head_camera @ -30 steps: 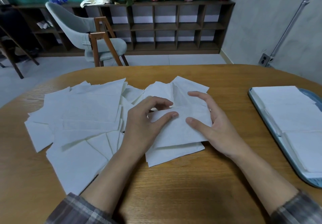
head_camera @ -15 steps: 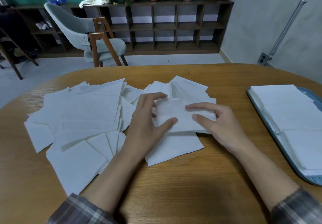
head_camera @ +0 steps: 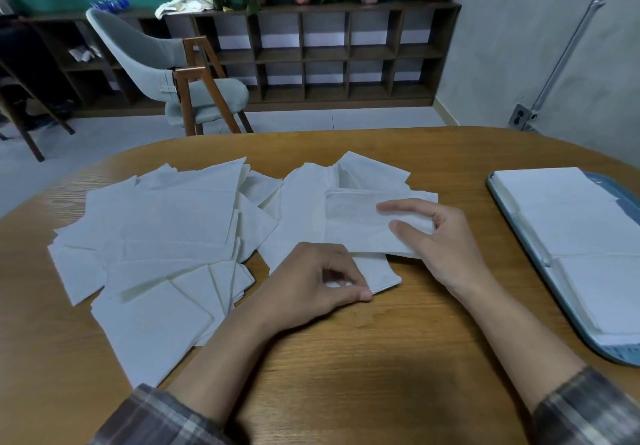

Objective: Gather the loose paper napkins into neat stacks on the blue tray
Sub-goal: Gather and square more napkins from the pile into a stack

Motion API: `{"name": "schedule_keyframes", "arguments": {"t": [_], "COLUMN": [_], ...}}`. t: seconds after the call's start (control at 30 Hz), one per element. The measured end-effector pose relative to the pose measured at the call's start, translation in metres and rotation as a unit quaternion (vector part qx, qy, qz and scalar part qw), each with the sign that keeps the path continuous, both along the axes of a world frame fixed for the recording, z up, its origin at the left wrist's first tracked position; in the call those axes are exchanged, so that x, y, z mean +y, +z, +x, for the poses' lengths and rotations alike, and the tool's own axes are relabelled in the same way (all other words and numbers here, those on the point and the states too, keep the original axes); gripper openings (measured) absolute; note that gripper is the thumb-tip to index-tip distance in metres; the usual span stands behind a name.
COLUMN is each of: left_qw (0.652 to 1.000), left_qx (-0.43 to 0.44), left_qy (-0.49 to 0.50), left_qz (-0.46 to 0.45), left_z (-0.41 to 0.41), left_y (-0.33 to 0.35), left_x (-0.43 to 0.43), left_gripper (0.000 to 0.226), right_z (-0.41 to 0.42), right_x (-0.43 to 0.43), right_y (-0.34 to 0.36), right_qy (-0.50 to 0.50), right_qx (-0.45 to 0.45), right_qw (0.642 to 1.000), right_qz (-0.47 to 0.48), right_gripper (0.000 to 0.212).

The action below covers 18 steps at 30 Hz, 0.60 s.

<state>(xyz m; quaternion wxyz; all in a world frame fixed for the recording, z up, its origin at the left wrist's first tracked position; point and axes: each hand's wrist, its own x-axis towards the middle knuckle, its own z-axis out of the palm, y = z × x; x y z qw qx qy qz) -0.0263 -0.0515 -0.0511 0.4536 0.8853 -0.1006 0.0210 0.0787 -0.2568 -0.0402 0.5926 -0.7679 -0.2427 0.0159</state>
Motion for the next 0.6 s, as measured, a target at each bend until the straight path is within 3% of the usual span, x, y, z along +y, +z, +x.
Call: {"name": "schedule_keyframes", "arguments": {"t": [0.27, 0.6], "left_qw": [0.998, 0.998], "left_qx": [0.053, 0.034], "left_qy": [-0.040, -0.044], "left_qz": [-0.016, 0.010], "left_z": [0.000, -0.006], "left_y": [0.003, 0.007], "left_x": [0.002, -0.011], "left_gripper": [0.004, 0.008], "right_z": [0.000, 0.000], "right_x": [-0.001, -0.002], "right_y": [0.000, 0.001], "right_qy": [0.019, 0.024], "right_qx": [0.002, -0.003], "right_qw": [1.000, 1.000], "right_qz": [0.004, 0.001], "right_gripper": [0.030, 0.028]}}
